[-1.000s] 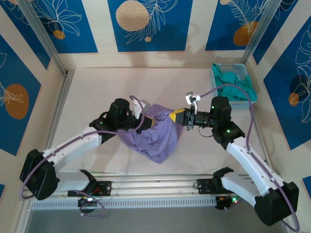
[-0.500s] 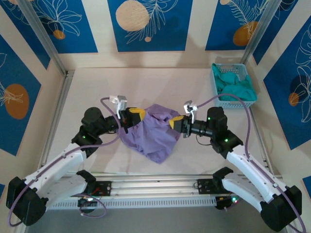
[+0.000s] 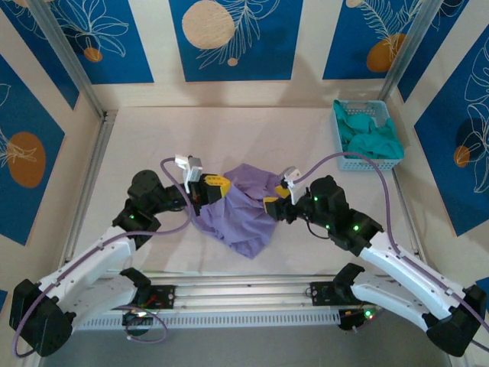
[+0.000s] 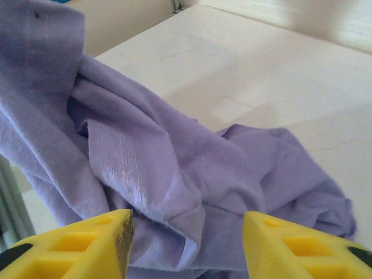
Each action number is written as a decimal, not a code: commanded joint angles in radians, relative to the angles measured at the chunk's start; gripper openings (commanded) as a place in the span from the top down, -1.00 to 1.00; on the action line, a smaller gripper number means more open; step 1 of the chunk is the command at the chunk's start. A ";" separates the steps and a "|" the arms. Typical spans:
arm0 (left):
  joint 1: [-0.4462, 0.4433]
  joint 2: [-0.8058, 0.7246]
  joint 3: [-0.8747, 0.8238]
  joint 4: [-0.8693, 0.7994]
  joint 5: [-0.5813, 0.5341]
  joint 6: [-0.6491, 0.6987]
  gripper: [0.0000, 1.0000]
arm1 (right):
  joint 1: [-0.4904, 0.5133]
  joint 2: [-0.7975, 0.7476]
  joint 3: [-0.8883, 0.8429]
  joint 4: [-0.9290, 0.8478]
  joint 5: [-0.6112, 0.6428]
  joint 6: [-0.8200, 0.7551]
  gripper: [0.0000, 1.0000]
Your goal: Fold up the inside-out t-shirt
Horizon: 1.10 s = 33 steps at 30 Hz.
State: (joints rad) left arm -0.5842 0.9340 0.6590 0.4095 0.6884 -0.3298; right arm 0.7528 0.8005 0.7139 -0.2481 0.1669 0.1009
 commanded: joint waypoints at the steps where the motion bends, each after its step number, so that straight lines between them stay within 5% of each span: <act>1: 0.011 -0.008 0.021 -0.022 0.036 0.039 1.00 | 0.043 0.027 0.048 -0.017 0.143 -0.102 -0.08; 11: 0.010 -0.016 0.027 -0.049 0.031 0.046 1.00 | 0.082 0.199 0.128 0.003 0.052 -0.162 -0.07; 18: 0.012 -0.045 0.015 -0.099 -0.038 0.061 1.00 | 0.052 0.200 0.134 -0.001 -0.034 -0.117 1.00; 33: 0.020 -0.090 -0.035 -0.151 -0.134 0.106 1.00 | -0.178 0.055 0.053 0.158 -0.446 0.183 1.00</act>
State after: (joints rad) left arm -0.5758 0.8516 0.6403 0.2745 0.5861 -0.2604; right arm 0.5892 0.8646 0.7902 -0.1696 -0.1463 0.1982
